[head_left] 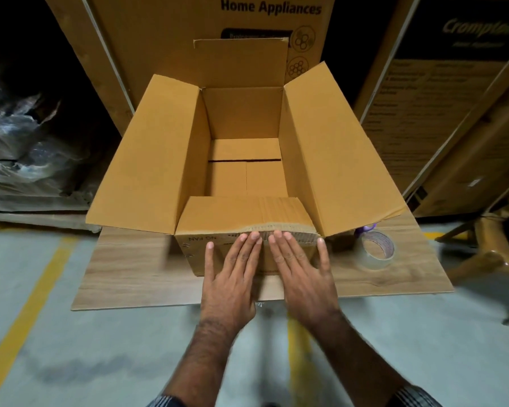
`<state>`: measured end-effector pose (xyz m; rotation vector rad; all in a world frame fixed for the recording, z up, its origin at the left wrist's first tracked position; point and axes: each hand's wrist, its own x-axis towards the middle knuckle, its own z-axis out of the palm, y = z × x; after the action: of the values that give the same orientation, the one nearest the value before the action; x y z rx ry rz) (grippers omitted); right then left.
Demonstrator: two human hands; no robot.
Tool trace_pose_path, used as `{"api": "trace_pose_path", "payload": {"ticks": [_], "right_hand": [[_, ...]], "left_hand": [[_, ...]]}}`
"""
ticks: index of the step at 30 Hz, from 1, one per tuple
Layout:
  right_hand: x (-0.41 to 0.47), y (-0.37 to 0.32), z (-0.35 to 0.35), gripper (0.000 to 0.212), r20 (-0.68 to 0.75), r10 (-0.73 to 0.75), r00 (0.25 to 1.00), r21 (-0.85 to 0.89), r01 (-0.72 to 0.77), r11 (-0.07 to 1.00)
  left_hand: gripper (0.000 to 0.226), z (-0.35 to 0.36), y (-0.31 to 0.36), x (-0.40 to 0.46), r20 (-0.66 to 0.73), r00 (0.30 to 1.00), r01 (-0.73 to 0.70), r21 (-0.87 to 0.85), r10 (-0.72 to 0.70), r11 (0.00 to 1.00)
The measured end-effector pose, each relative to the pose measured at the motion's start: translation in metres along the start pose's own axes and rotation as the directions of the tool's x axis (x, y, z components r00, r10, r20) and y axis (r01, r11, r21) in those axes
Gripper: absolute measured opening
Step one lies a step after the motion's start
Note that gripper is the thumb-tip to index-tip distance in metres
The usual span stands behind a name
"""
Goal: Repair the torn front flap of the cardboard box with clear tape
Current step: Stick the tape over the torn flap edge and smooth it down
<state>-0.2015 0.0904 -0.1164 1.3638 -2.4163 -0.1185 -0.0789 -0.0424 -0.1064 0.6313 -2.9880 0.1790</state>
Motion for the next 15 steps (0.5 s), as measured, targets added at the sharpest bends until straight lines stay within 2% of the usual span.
{"api": "trace_pose_path", "payload": {"ticks": [6,11,15], "right_hand": [[-0.02,0.034,0.005,0.099,0.01,0.098,0.995,-0.027,-0.098,0.995],[-0.027,0.027,0.0,0.101,-0.009,0.112,0.994,0.035,-0.111,0.993],[-0.03,0.016,0.005,0.099,-0.002,0.108,0.994,0.046,-0.108,0.993]], "left_hand": [[0.13,-0.004,-0.005,-0.001,0.021,1.0,-0.011,0.044,0.01,0.999],[0.127,-0.011,0.016,-0.015,-0.009,1.0,0.015,-0.036,-0.016,0.999],[0.107,-0.016,0.048,-0.008,-0.144,0.977,-0.165,-0.068,0.154,0.984]]}}
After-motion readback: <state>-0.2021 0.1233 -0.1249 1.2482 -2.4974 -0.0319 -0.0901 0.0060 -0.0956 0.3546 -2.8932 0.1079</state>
